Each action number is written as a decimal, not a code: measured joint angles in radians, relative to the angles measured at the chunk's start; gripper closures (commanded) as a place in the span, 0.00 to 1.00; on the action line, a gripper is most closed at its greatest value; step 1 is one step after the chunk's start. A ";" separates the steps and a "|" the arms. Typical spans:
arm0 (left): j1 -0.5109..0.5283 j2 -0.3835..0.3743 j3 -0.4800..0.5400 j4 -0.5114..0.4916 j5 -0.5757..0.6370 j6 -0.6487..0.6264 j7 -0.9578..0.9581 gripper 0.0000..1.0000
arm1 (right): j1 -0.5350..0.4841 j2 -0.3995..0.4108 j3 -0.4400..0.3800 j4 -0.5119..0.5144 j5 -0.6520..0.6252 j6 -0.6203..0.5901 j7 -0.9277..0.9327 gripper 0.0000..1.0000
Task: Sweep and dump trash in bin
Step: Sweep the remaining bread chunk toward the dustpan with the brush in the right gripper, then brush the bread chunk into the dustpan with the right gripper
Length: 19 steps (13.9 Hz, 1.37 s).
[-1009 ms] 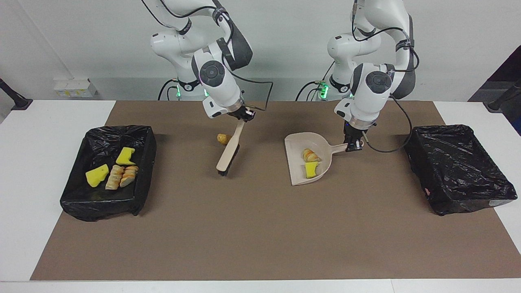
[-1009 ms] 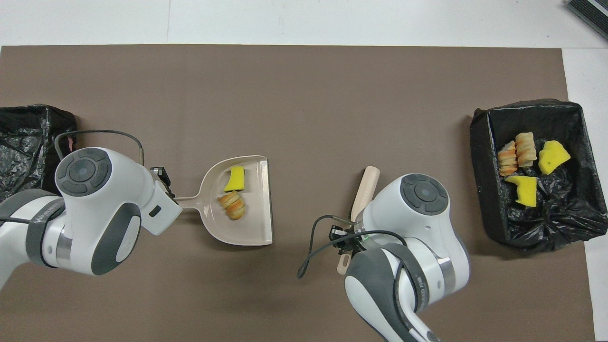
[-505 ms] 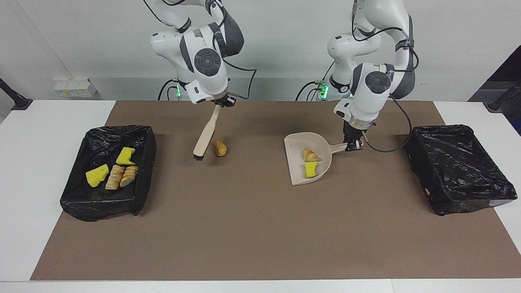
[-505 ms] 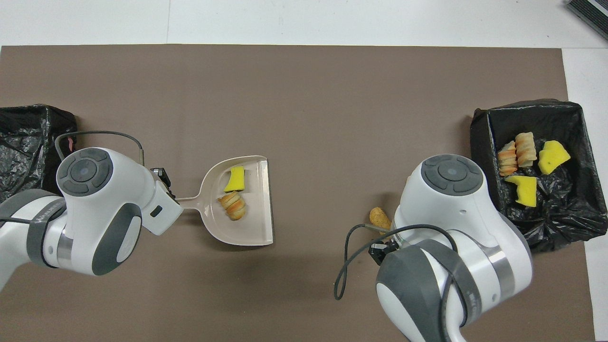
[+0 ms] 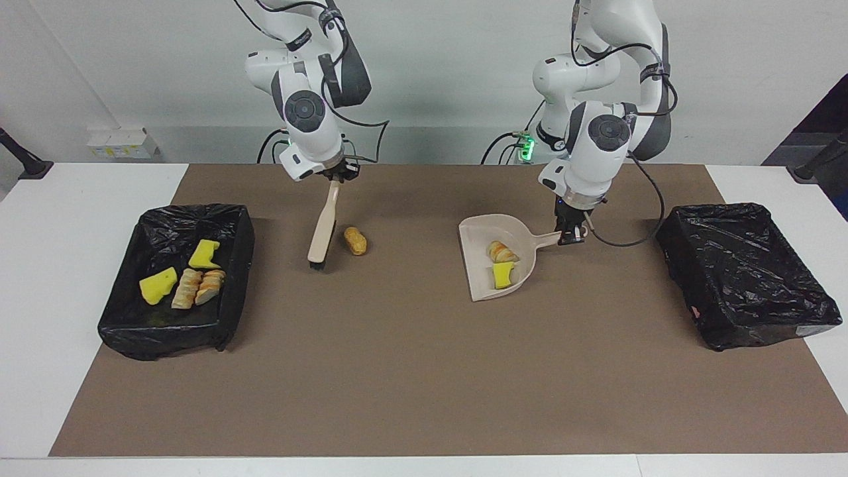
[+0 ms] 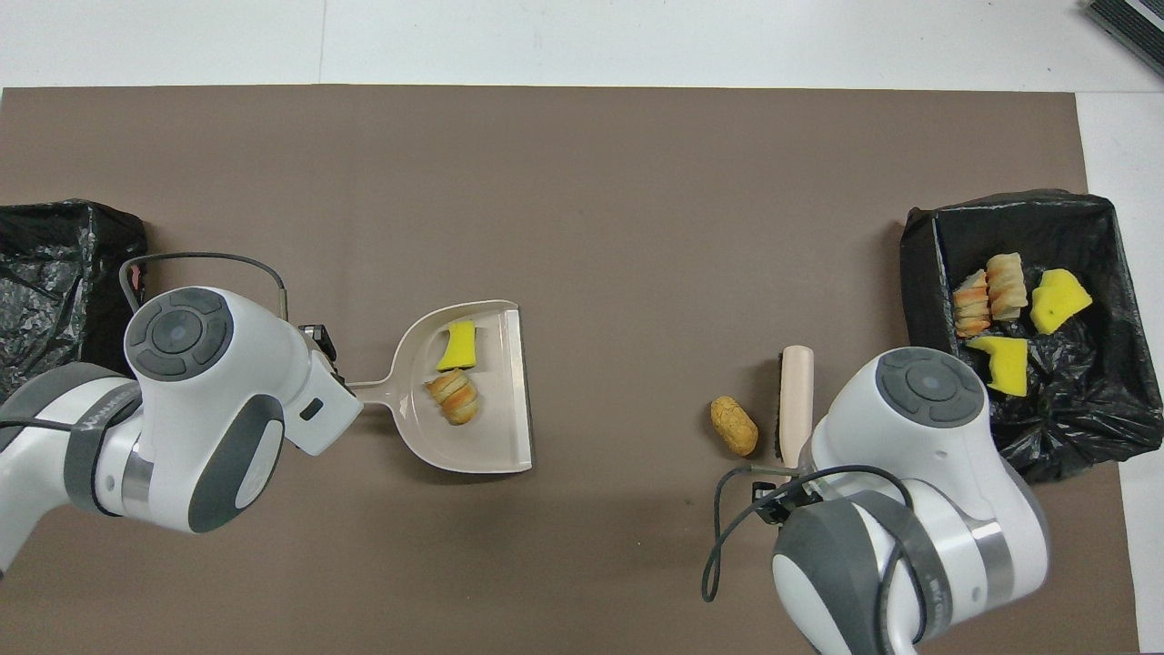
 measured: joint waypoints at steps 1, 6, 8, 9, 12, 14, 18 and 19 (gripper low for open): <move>-0.005 0.000 0.000 0.000 0.000 0.000 0.000 1.00 | 0.027 0.012 0.002 -0.004 0.016 0.020 -0.002 1.00; -0.009 0.000 0.000 -0.002 0.000 0.000 0.000 1.00 | 0.179 0.100 0.008 0.005 0.185 0.201 -0.002 1.00; -0.009 0.000 0.000 -0.006 -0.001 0.000 -0.001 1.00 | 0.220 0.135 0.008 0.046 0.217 0.228 -0.002 1.00; -0.009 0.000 0.000 -0.010 -0.001 0.000 -0.001 1.00 | 0.241 0.158 0.008 0.073 0.229 0.240 -0.002 1.00; -0.009 0.000 0.002 -0.018 -0.001 -0.001 -0.001 1.00 | 0.343 0.230 0.010 0.118 0.302 0.359 0.008 1.00; -0.008 0.000 0.006 -0.022 -0.001 -0.003 -0.001 1.00 | 0.405 0.258 0.010 0.129 0.332 0.429 0.040 1.00; 0.002 0.000 0.012 -0.024 -0.002 -0.010 -0.001 1.00 | 0.432 0.289 0.010 0.230 0.368 0.440 0.099 1.00; 0.015 0.000 0.013 -0.024 -0.002 -0.015 -0.001 1.00 | 0.434 0.303 0.010 0.258 0.368 0.440 0.110 1.00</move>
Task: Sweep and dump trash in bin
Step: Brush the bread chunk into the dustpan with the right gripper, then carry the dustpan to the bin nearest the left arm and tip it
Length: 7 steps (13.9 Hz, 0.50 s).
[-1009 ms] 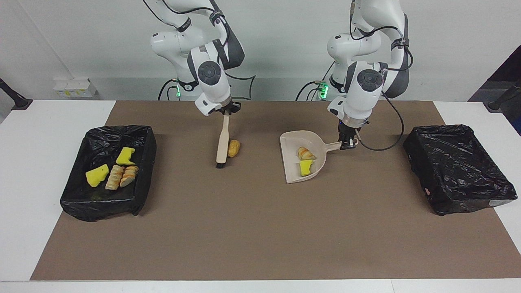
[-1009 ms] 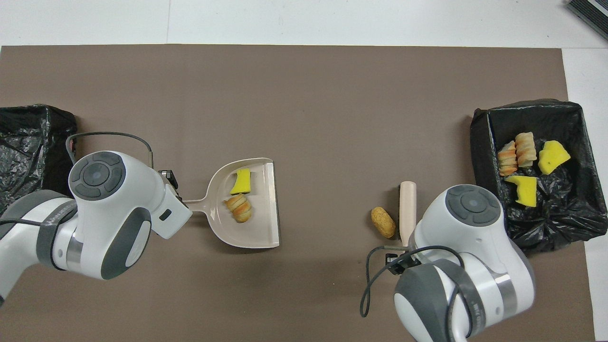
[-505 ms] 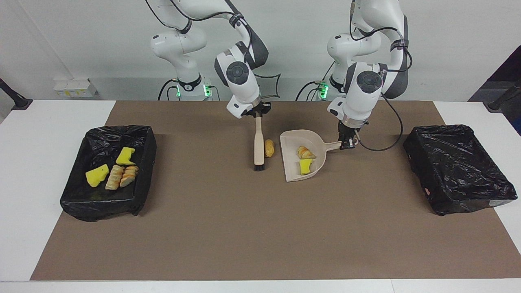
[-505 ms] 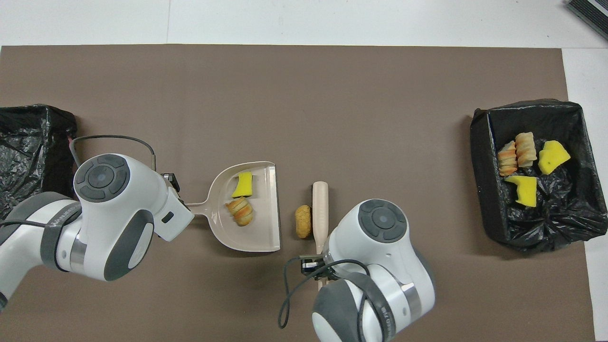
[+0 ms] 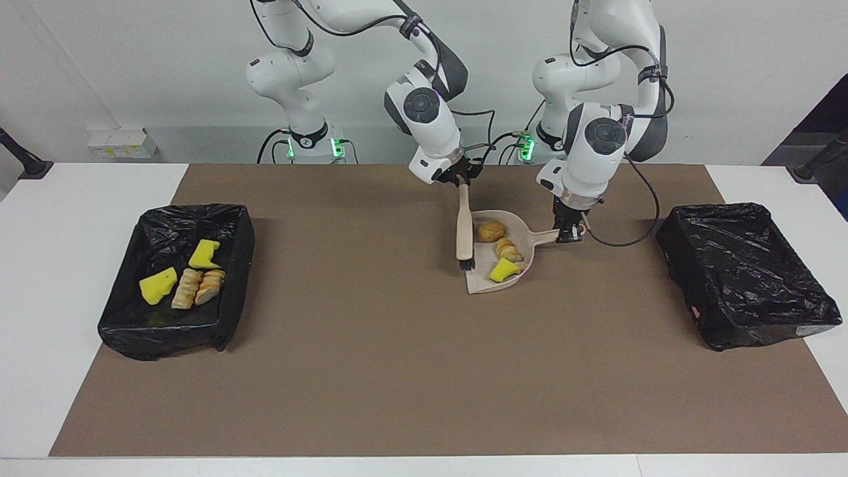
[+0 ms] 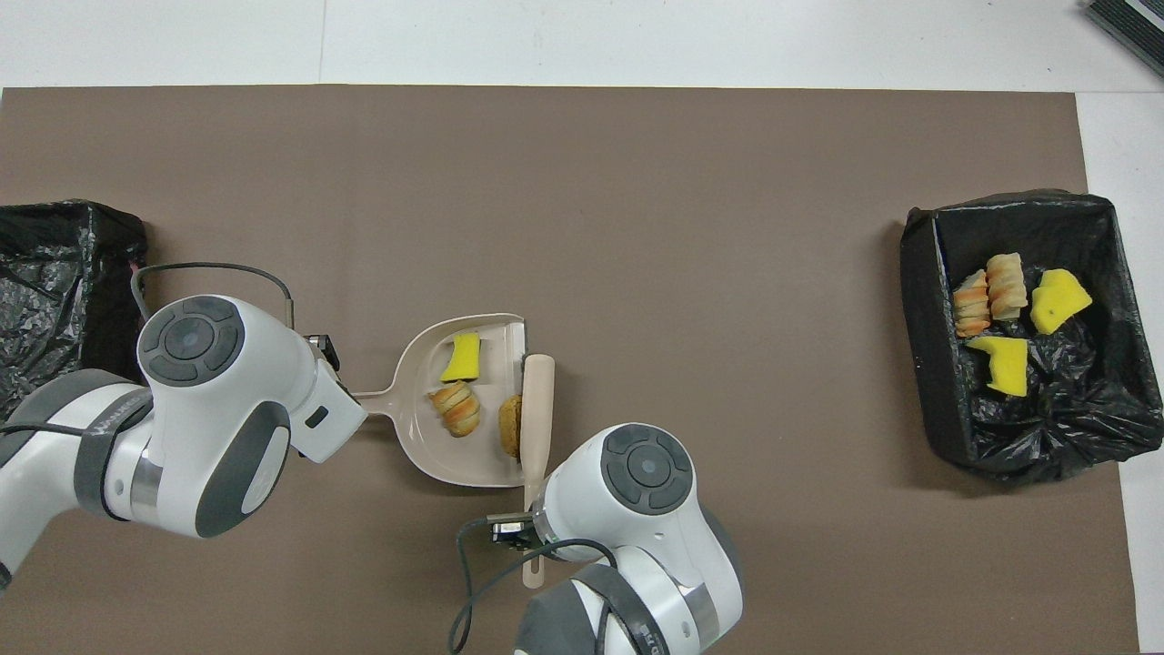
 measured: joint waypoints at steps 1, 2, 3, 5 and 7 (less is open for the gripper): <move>0.014 0.000 0.002 0.000 0.000 -0.003 0.002 1.00 | 0.000 0.013 0.000 0.020 0.000 0.000 0.000 1.00; 0.024 0.000 0.003 0.000 0.000 -0.003 0.003 1.00 | 0.001 0.023 0.000 0.030 0.000 -0.001 0.000 1.00; 0.029 0.000 0.003 0.000 0.000 -0.003 0.003 1.00 | 0.001 0.028 0.000 0.034 0.000 -0.001 0.000 1.00; 0.042 -0.003 0.010 0.004 -0.021 -0.003 0.002 1.00 | 0.001 0.027 -0.002 0.039 0.000 -0.006 0.000 1.00; 0.075 -0.009 0.021 0.014 -0.035 -0.003 0.027 1.00 | 0.001 0.025 -0.002 0.044 0.000 -0.007 0.000 1.00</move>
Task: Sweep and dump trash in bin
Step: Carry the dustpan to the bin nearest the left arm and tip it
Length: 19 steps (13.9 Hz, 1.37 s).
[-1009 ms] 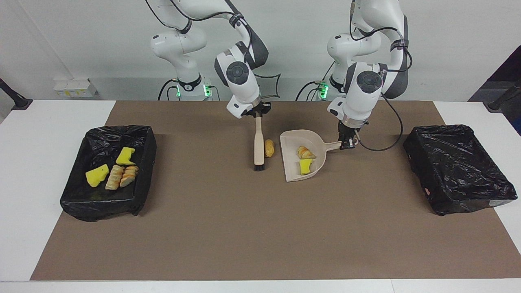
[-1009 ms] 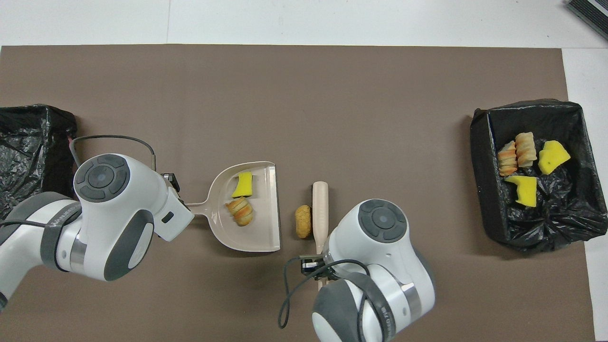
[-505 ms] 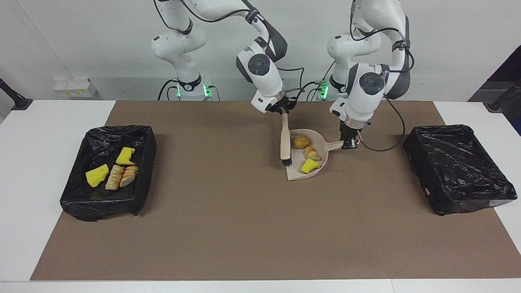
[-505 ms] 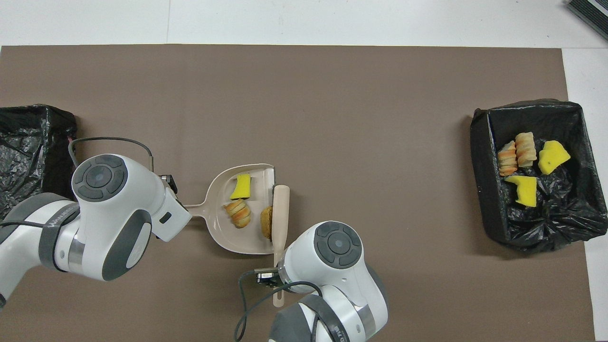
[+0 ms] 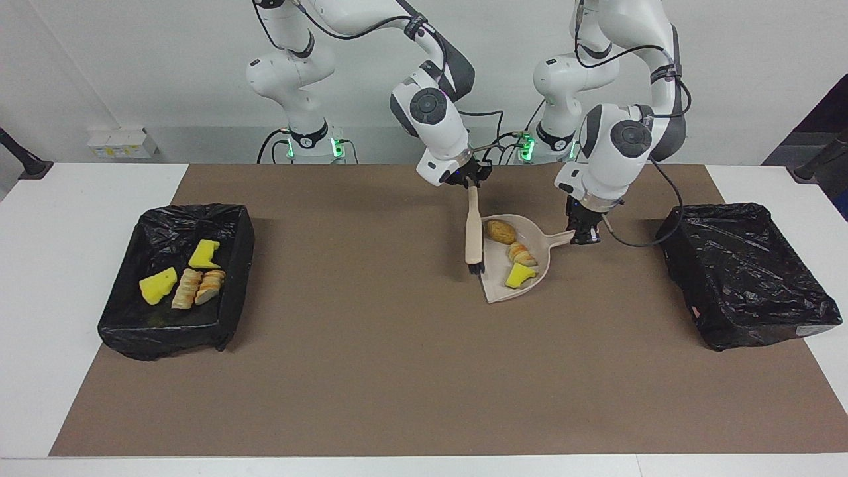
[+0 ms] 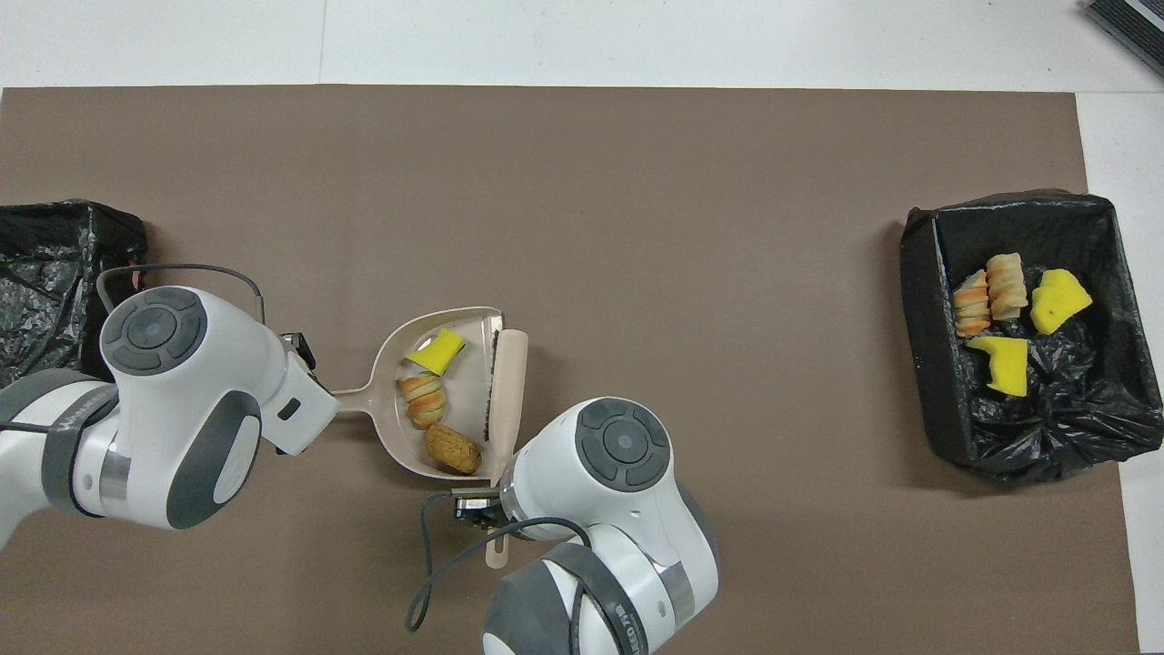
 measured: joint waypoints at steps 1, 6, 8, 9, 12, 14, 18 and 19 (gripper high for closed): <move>0.012 -0.007 0.016 0.006 -0.002 -0.002 0.030 1.00 | 0.000 -0.003 -0.001 0.003 0.000 0.000 0.000 1.00; 0.034 -0.067 0.209 0.071 -0.008 -0.170 0.205 1.00 | 0.005 -0.017 -0.001 0.010 -0.057 -0.004 0.001 1.00; 0.039 -0.080 0.296 0.148 -0.014 -0.256 0.234 1.00 | 0.039 -0.016 -0.001 0.009 -0.101 -0.008 0.038 1.00; 0.044 -0.083 0.323 0.182 -0.016 -0.273 0.239 1.00 | 0.067 -0.016 0.000 0.007 -0.142 -0.013 0.089 1.00; 0.052 -0.080 0.393 0.256 -0.017 -0.281 0.239 1.00 | 0.144 -0.025 0.002 -0.002 -0.196 -0.093 0.233 1.00; 0.087 -0.072 0.426 0.284 -0.017 -0.278 0.240 1.00 | 0.162 -0.053 0.003 -0.042 -0.197 -0.124 0.271 1.00; 0.200 -0.029 0.438 0.360 -0.018 -0.273 0.240 1.00 | 0.214 -0.108 0.003 -0.150 -0.198 -0.123 0.308 1.00; 0.232 -0.013 0.439 0.390 -0.016 -0.271 0.240 1.00 | 0.233 -0.109 0.004 -0.164 -0.198 -0.102 0.320 1.00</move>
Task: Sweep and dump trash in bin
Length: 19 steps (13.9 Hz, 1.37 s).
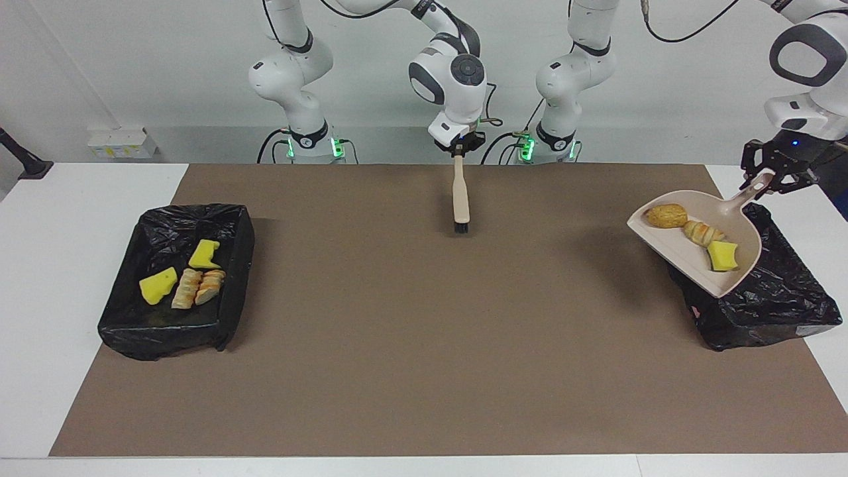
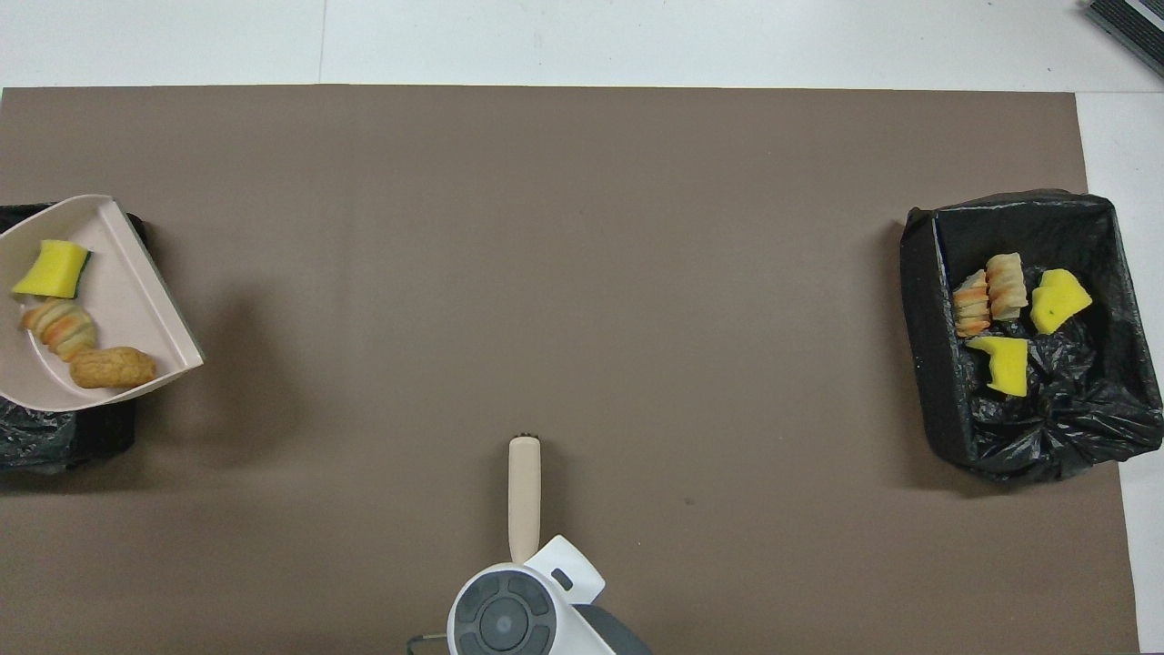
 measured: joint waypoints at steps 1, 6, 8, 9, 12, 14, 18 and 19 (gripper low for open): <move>0.025 0.018 0.001 0.030 0.009 0.001 0.001 1.00 | 0.007 0.000 0.000 -0.008 0.000 0.019 0.002 1.00; 0.111 0.164 0.002 0.216 0.159 0.007 0.066 1.00 | 0.014 0.016 -0.003 -0.033 0.000 0.075 0.001 1.00; 0.114 0.223 -0.001 0.271 0.270 0.030 0.088 1.00 | 0.005 0.018 -0.005 -0.044 -0.001 0.076 -0.017 1.00; 0.113 0.242 -0.006 0.289 0.318 0.046 0.090 1.00 | 0.001 0.018 -0.006 -0.045 -0.001 0.076 -0.023 0.87; 0.107 0.262 -0.026 0.307 0.463 0.072 0.111 1.00 | -0.003 0.019 -0.006 -0.043 -0.002 0.076 -0.027 0.70; 0.078 0.263 -0.033 0.309 0.585 0.097 0.157 1.00 | -0.017 0.028 -0.007 -0.026 -0.002 0.076 -0.027 0.51; 0.008 0.262 -0.036 0.315 0.758 0.103 0.207 1.00 | -0.086 0.043 -0.009 0.034 -0.004 0.077 -0.028 0.27; -0.003 0.262 -0.036 0.315 0.773 0.103 0.211 1.00 | -0.118 0.034 -0.010 0.048 -0.006 0.076 -0.028 0.20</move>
